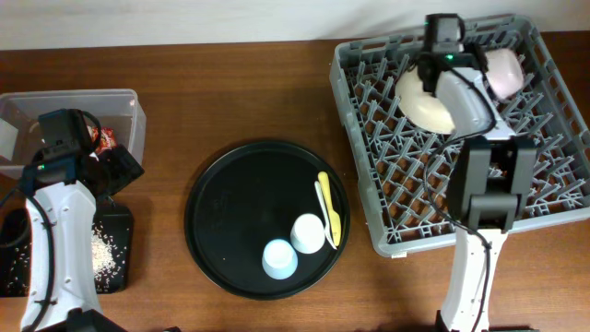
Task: Sort waste into correct bins and load items into the dishwasher rack
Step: 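Carry the pink bowl to the rack's back right and release, then return the right gripper to the tray and grasp the white cup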
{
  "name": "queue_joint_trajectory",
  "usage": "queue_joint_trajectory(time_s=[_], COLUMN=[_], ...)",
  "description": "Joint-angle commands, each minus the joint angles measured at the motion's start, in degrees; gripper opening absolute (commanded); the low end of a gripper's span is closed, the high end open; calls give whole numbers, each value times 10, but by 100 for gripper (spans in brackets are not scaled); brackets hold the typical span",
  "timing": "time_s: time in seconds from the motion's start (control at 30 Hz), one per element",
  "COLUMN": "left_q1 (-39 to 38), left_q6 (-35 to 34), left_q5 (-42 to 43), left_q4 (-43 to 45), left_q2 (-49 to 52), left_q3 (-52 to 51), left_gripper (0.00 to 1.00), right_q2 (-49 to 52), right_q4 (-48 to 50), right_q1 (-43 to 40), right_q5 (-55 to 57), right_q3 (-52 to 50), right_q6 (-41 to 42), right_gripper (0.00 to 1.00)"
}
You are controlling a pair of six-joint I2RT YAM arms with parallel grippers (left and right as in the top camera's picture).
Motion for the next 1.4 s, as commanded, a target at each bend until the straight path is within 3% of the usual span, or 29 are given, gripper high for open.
queue_joint_trajectory(time_s=[0.0, 0.13, 0.23, 0.33, 0.43, 0.47, 0.5, 0.53, 0.97, 1.37], left_q1=[1, 1, 1, 1, 1, 1, 1, 1, 1, 1], left_q6=[-7, -7, -7, -7, -7, -7, -7, -7, -7, -7], left_q5=[2, 2, 2, 2, 2, 2, 2, 2, 2, 2], left_q4=[1, 1, 1, 1, 1, 1, 1, 1, 1, 1], left_q2=[0, 0, 0, 0, 0, 0, 0, 0, 0, 0], left_q3=[5, 5, 5, 5, 5, 5, 5, 5, 5, 5], left_gripper=[99, 99, 99, 99, 99, 99, 99, 99, 99, 99], right_q2=[-7, -98, -202, -257, -265, -261, -255, -250, -74, -63], right_q4=[-14, -56, -142, -238, -316, -330, -339, -339, -248, -388], right_q1=[8, 3, -53, -149, -250, -280, -318, -339, -444, -451], right_q5=[-36, -65, -192, -355, -406, -412, -413, -413, -333, -331], right_q3=[-5, -5, -5, -5, -5, -5, -5, -6, -6, -6], right_q6=[13, 105, 207, 287, 342, 342, 347, 362, 402, 470], right_gripper=[97, 98, 98, 82, 74, 52, 13, 4, 4, 4])
